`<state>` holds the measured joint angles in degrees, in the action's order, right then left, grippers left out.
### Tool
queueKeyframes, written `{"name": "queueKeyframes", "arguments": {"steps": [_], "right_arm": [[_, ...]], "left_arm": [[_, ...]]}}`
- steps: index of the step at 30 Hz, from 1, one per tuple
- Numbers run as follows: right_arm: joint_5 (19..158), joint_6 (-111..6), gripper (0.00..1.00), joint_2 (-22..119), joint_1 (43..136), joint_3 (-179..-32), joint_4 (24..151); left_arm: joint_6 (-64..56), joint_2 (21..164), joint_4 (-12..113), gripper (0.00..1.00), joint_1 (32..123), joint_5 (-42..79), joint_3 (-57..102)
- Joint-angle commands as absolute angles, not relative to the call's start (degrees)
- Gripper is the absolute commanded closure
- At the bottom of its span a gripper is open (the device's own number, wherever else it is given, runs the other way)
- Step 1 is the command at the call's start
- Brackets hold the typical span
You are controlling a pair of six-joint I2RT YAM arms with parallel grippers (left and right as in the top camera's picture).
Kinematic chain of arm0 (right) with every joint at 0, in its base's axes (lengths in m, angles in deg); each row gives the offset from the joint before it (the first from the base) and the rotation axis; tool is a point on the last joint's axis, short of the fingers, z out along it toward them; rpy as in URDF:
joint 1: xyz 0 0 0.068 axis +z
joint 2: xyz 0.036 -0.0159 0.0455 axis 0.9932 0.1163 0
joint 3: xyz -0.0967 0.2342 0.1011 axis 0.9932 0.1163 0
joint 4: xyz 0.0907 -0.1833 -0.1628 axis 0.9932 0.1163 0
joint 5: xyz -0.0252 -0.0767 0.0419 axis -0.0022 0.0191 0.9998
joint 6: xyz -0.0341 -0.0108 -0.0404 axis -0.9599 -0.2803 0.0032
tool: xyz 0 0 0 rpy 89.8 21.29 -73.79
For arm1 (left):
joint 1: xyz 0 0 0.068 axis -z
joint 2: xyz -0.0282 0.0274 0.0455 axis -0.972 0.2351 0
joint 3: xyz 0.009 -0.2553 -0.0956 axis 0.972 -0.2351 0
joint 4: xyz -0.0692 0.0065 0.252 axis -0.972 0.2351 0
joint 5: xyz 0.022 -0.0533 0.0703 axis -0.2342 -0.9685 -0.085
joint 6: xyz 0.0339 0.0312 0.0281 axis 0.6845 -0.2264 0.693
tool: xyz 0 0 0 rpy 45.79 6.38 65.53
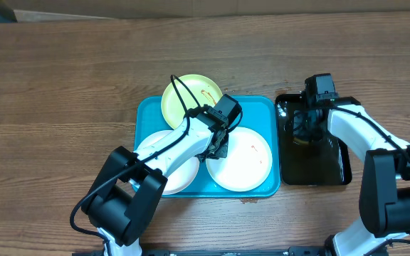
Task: Clean dirty plates on tray and stack at the side
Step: 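Dip and rub the sponge in the water of the black tray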
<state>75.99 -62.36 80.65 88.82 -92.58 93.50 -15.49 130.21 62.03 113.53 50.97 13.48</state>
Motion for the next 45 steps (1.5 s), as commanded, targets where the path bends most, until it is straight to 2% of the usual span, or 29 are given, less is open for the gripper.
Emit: {"name": "queueKeyframes", "arguments": {"steps": [1, 6, 8, 12, 21, 25, 27, 29, 30, 33, 36, 38, 45], "right_arm": [[76.1, -63.6, 0.96, 81.0, 88.8, -96.7, 95.9], [75.9, -63.3, 0.96, 81.0, 88.8, -104.6, 105.9], [75.9, -62.4, 0.96, 81.0, 88.8, -107.1, 109.2], [75.3, -57.4, 0.96, 81.0, 88.8, -108.1, 112.4], [73.6, -55.1, 0.96, 80.4, 89.0, -109.0, 118.0], [61.0, -45.5, 0.96, 78.0, 89.0, -109.7, 119.1], [66.6, -48.7, 0.96, 76.6, 89.1, -109.7, 117.0], [77.0, -58.2, 0.96, 76.3, 89.1, -109.8, 116.6], [77.1, -58.7, 0.96, 76.3, 89.1, -109.8, 117.6], [71.2, -49.8, 0.96, 76.3, 89.1, -109.5, 119.5], [79.6, -59.4, 0.96, 76.3, 89.2, -109.5, 120.0], [76.8, -55.0, 0.96, 76.3, 89.1, -109.5, 121.0], [77.0, -54.5, 0.96, 76.6, 89.2, -106.6, 119.0]], "left_arm": [[-15.2, 129.6, 61.6, 0.80, 113.5, 51.9, 12.9], [-15.2, 129.6, 61.5, 0.88, 113.5, 51.9, 12.9], [-15.2, 129.6, 61.5, 0.96, 113.5, 52.4, 12.9], [-15.2, 129.6, 60.7, 0.96, 113.1, 54.3, 13.0], [-15.1, 129.6, 61.0, 0.96, 111.4, 53.4, 13.4], [-15.2, 129.6, 61.2, 0.96, 110.6, 53.3, 13.4], [-15.1, 129.6, 61.2, 0.96, 110.3, 52.4, 13.4], [-15.2, 129.6, 61.1, 0.96, 110.2, 51.1, 13.4], [-15.2, 129.6, 60.9, 0.96, 110.2, 50.5, 13.4], [-15.2, 129.6, 60.5, 0.96, 110.2, 49.9, 13.4], [-15.2, 129.6, 60.4, 0.96, 110.2, 49.9, 13.4], [-15.1, 129.6, 60.5, 0.96, 110.2, 49.9, 13.4], [-14.7, 129.6, 59.9, 0.96, 110.2, 47.7, 13.4]]}}
